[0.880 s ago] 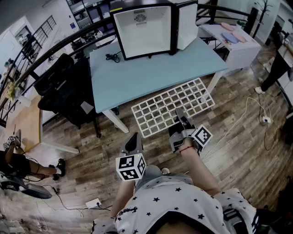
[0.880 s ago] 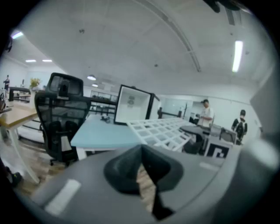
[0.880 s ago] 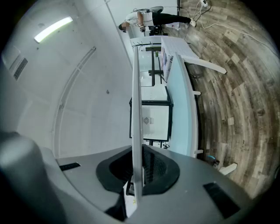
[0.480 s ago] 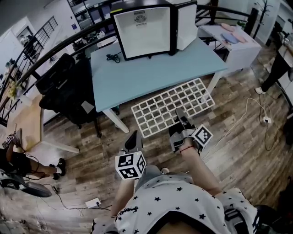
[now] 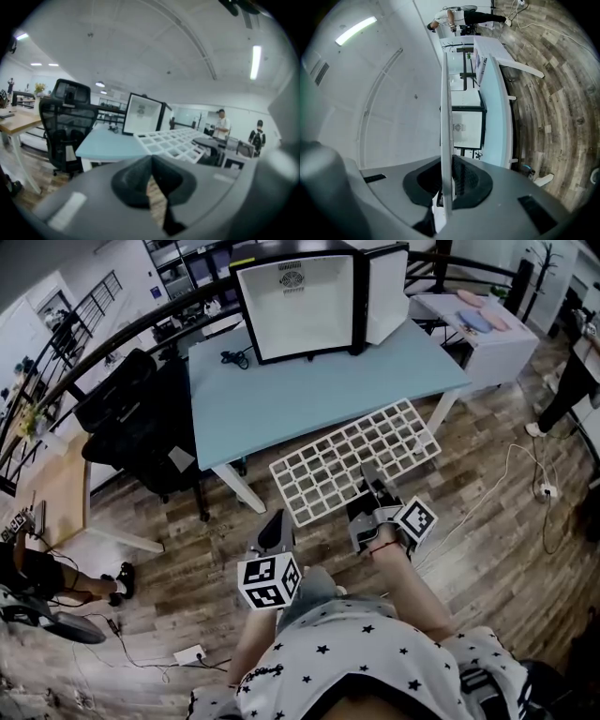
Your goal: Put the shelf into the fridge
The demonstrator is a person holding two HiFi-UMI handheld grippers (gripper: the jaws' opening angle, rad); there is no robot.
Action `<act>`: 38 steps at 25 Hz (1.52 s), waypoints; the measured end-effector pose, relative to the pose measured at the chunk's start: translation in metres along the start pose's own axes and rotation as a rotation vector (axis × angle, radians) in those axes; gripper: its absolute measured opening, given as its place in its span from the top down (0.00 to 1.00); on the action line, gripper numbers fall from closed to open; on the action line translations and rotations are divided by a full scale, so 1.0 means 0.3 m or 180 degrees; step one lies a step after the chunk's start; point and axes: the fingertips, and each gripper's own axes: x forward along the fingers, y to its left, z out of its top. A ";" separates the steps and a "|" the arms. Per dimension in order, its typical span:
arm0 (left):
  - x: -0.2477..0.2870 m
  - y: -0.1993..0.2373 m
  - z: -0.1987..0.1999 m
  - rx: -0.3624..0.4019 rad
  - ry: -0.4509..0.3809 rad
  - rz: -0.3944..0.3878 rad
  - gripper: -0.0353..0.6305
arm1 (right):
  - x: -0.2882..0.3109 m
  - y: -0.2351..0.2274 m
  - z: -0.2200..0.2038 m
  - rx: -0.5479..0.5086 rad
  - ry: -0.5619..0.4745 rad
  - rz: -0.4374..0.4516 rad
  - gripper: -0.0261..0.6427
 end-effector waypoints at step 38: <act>0.754 0.361 0.332 -0.0097 0.0043 -0.0158 0.94 | 0.843 -0.126 0.210 0.0075 -0.0281 -0.0108 0.90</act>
